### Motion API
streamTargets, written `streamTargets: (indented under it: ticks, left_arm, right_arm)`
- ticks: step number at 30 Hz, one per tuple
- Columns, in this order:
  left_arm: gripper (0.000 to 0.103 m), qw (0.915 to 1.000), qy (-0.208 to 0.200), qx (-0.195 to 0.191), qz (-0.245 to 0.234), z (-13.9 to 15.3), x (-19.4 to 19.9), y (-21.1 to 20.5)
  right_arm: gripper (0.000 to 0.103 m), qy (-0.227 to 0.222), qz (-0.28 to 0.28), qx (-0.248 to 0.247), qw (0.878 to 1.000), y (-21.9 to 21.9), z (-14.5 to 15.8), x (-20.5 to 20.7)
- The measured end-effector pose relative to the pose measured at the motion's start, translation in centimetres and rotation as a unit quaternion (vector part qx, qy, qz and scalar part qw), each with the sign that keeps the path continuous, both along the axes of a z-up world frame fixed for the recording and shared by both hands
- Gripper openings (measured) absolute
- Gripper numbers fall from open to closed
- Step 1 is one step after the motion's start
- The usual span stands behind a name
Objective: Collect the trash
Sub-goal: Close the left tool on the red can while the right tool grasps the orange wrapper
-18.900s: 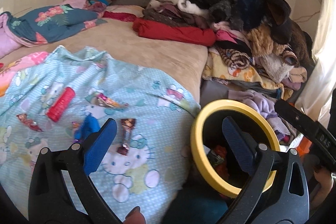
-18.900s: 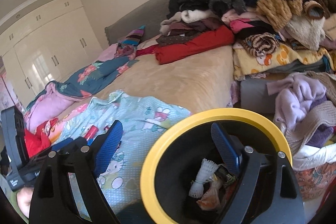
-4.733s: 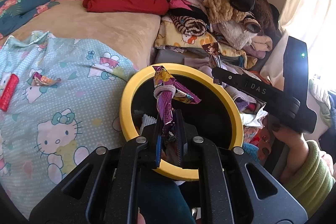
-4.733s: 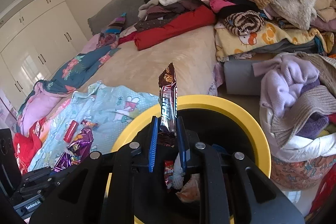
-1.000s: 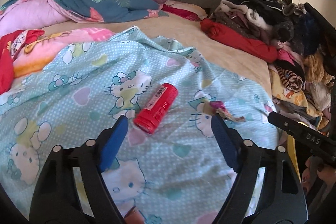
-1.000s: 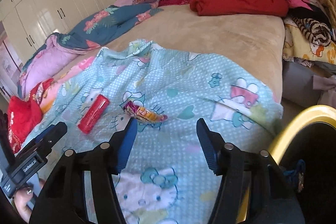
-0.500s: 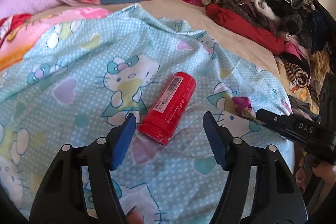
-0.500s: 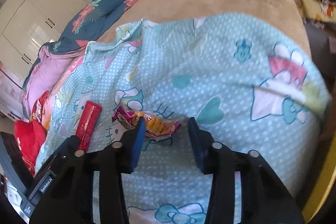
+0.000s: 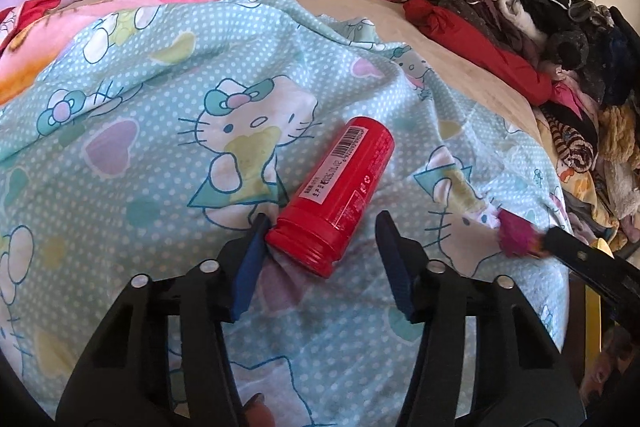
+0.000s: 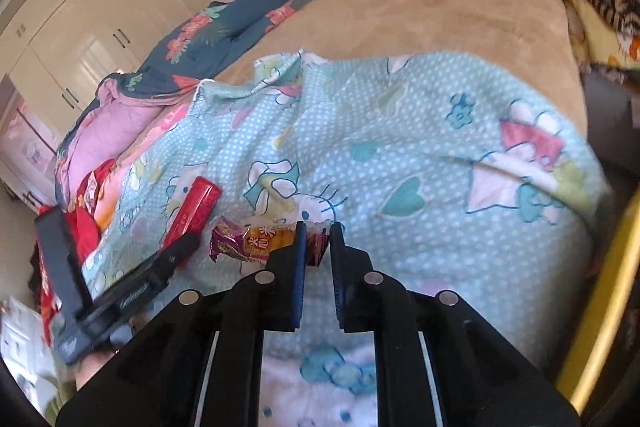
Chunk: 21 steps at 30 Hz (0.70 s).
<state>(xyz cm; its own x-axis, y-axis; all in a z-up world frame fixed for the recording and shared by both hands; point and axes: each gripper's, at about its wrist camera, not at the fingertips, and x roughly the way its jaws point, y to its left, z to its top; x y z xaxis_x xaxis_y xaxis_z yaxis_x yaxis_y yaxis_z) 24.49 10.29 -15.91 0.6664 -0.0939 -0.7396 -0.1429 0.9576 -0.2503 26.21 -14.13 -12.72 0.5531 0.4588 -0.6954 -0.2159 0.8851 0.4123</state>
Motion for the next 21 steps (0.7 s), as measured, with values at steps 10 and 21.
streamTargets:
  ticks: [10,21]
  left_arm:
    - [0.032,0.9998,-0.013,0.014,0.001,1.3,-1.7,-1.2]
    - [0.031,0.9993,-0.022,0.015,-0.028,2.8,-6.2,-4.9]
  right_arm:
    - [0.012,-0.005,0.024,-0.005,1.000,-1.1,1.4,-4.3]
    - [0.011,-0.025,0.020,0.007,0.999,-3.8,3.5,-7.1]
